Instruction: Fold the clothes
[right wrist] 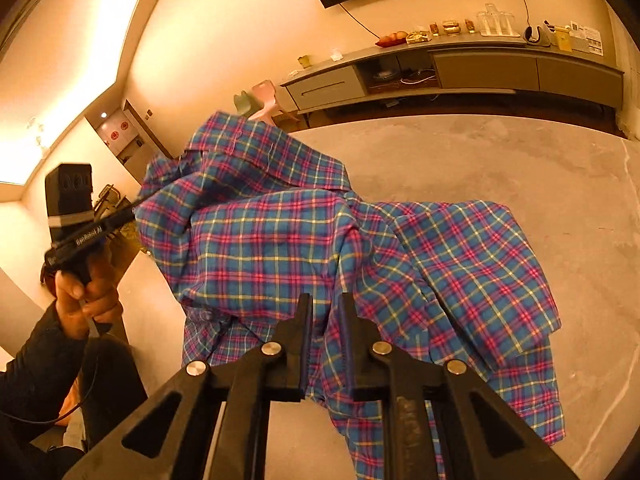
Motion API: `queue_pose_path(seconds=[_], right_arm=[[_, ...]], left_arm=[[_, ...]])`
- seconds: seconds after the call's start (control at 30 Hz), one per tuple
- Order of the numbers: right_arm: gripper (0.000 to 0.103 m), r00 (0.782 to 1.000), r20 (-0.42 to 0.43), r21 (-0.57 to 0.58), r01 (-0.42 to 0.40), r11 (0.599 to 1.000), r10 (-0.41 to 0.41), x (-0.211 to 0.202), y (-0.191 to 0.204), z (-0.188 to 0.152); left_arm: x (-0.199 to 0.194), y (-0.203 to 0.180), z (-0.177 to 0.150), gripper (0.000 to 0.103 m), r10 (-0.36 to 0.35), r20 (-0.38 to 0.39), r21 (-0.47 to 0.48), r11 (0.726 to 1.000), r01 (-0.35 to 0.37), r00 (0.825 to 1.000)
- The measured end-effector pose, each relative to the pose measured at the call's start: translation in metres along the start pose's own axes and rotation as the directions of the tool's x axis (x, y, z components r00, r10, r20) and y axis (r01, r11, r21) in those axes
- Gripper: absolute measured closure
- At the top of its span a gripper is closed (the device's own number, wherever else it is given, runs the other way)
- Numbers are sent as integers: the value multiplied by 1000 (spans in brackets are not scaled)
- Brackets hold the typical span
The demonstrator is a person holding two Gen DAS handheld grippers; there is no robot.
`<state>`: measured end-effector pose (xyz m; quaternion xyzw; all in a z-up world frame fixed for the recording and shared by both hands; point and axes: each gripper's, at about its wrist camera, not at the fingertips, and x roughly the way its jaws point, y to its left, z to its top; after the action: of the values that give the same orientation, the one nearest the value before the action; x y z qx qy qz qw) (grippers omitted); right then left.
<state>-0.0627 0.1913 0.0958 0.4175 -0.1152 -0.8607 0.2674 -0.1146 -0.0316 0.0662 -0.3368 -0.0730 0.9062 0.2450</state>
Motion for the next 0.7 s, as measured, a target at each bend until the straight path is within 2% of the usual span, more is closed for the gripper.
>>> queue_pose_path(seconds=[0.03, 0.07, 0.1, 0.13, 0.27, 0.3, 0.33, 0.37, 0.4, 0.43, 0.57, 0.7], right_arm=[[63, 999, 11, 8, 39, 999, -39, 2, -3, 3], [52, 997, 13, 15, 75, 997, -76, 7, -5, 8], [42, 995, 9, 22, 104, 994, -104, 14, -10, 9], [43, 993, -1, 29, 120, 992, -120, 21, -14, 11], [43, 997, -64, 32, 54, 998, -52, 46, -15, 16], [48, 995, -79, 10, 61, 998, -60, 52, -12, 17], [69, 993, -94, -9, 64, 998, -65, 58, -9, 18], [79, 992, -105, -20, 64, 998, -66, 62, -6, 18], [89, 992, -105, -33, 73, 997, -76, 62, -3, 19], [96, 991, -93, -51, 91, 995, -95, 59, 0, 20], [99, 993, 32, -70, 117, 991, -115, 22, 17, 29], [100, 972, 176, -120, 179, 977, -156, -34, 52, 28]], left_arm=[[-1, 2, -3, 90, 1, 4, -4, 1000, -1, 1000], [-3, 3, -6, 83, 3, 8, -8, 1000, -2, 1000], [-3, 5, -8, 63, 9, 14, -9, 1000, -9, 1000], [-3, 7, -11, 52, 17, 19, -10, 1000, -16, 1000], [10, 11, -19, 48, 39, 28, 17, 999, -40, 999], [16, 13, -20, 48, 47, 26, 20, 999, -47, 999], [22, 15, -21, 48, 50, 24, 14, 999, -50, 998], [28, 18, -22, 50, 52, 22, 6, 999, -52, 998], [33, 21, -23, 63, 48, 20, -1, 999, -48, 999], [23, 17, -16, 101, 45, 42, 7, 999, -45, 998], [-27, -2, 13, 101, 35, 140, 47, 998, -41, 989], [-77, -21, 43, 102, 20, 237, 87, 995, -41, 971]])
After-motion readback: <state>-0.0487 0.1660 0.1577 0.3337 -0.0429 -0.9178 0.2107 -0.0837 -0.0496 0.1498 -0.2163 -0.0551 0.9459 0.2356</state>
